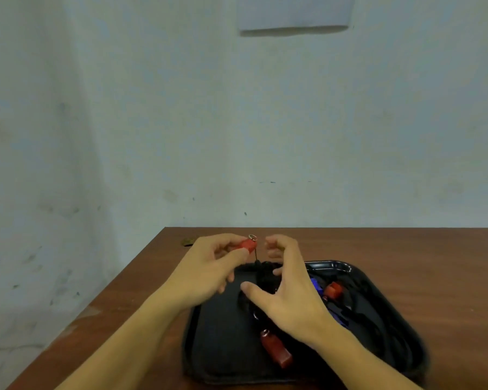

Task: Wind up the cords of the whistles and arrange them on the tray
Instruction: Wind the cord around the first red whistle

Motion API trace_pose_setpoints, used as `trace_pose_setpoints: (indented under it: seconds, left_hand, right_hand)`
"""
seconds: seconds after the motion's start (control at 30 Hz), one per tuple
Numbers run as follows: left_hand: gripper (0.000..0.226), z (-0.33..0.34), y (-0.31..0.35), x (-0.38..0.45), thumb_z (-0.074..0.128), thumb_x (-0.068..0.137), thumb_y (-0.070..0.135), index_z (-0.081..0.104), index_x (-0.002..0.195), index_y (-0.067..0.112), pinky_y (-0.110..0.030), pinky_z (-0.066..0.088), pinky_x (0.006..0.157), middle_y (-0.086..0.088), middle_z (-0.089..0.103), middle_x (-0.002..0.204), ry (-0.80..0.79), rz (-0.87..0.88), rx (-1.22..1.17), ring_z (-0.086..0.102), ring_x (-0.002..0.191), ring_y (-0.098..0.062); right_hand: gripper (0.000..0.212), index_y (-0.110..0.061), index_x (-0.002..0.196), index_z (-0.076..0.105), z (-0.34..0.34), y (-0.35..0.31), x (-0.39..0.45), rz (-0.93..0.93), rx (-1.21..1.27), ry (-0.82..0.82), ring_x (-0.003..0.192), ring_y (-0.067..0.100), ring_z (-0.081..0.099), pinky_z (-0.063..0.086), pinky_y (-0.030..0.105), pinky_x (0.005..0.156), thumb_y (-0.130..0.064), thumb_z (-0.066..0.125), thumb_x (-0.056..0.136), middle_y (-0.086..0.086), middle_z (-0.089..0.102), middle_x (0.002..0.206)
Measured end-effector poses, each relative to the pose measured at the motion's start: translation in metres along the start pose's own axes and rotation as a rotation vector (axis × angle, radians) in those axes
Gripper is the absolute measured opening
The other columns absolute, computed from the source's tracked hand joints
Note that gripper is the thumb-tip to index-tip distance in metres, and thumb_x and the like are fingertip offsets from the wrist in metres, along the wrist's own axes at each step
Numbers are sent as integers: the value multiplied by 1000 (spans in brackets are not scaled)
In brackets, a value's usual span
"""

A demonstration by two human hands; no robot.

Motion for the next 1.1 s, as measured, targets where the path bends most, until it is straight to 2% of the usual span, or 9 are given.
trace_pose_setpoints:
  seconds: [0.07, 0.13, 0.27, 0.43, 0.63, 0.73, 0.97, 1.03, 1.1]
  left_hand:
    - [18, -1, 15, 3, 59, 97, 16, 75, 102, 25, -30, 44, 50, -3, 62, 62, -9, 42, -42, 52, 52, -13]
    - [19, -6, 29, 6, 59, 96, 10, 75, 103, 19, -29, 42, 48, -12, 66, 67, 25, 31, -171, 56, 59, -19]
    - [19, -29, 56, 18, 56, 97, 8, 70, 107, 1, -29, 49, 57, -11, 69, 88, 141, -52, -600, 59, 70, -18]
    - [16, -41, 91, 34, 51, 101, 9, 62, 106, -2, -46, 51, 101, -15, 63, 98, 123, -74, -1031, 70, 106, -33]
    - [10, -49, 111, 40, 54, 95, 3, 62, 99, -1, -41, 59, 85, -11, 53, 82, 233, -86, -1180, 62, 73, -25]
    - [15, -63, 104, 40, 51, 91, 2, 63, 98, 0, -33, 55, 70, -8, 52, 79, 297, -119, -1161, 53, 59, -18]
    - [15, -82, 89, 33, 49, 92, 4, 63, 98, 1, -36, 59, 72, -7, 52, 74, 376, -133, -1048, 56, 63, -21]
    - [15, -75, 91, 31, 50, 95, 5, 63, 101, 0, -39, 60, 76, -9, 54, 78, 333, -110, -1010, 63, 69, -25]
    - [18, -61, 94, 28, 51, 98, 6, 64, 107, -1, -42, 60, 81, -14, 56, 88, 246, -107, -912, 71, 80, -30]
  right_hand:
    - [38, -33, 122, 52, -1, -12, 19, 4, 183, -52, 105, 0, 65, 50, 19, 91, -25, 71, 90, -13, 69, 111]
    - [9, -19, 105, 66, -11, -30, 35, 1, 296, -46, 75, 9, 72, 55, 24, 75, -16, 63, 97, 1, 76, 83]
    - [29, -15, 85, 74, -33, -49, 58, 85, 361, 25, 41, 7, 41, 37, 16, 47, -32, 57, 101, -6, 48, 48]
    - [42, -18, 79, 74, -50, -65, 79, 73, 302, 38, 43, 7, 32, 29, 14, 43, -39, 48, 104, -8, 38, 48]
    - [52, -13, 76, 73, -75, -81, 86, 96, 129, 0, 39, 1, 43, 32, 10, 47, -53, 50, 99, -13, 44, 42]
    - [50, -13, 76, 74, -98, -76, 90, 165, 100, -18, 43, 8, 32, 29, 11, 43, -53, 54, 97, -10, 40, 46]
    - [40, -6, 74, 70, -159, -40, 96, 251, -368, 65, 44, 15, 33, 31, 26, 50, -36, 57, 97, 1, 37, 53]
    - [37, -7, 83, 69, -164, -23, 92, 329, -584, 60, 59, 20, 50, 43, 30, 63, -39, 55, 96, 2, 52, 64]
    - [37, -14, 104, 70, -153, -13, 85, 332, -604, 13, 94, 24, 59, 45, 39, 97, -44, 49, 99, 0, 64, 92]
Point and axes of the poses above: each hand's wrist, its own x-axis towards the middle knuckle, its own z-axis out of the palm, y = z × x, the point moved 6 cm from there along x, towards the middle knuckle
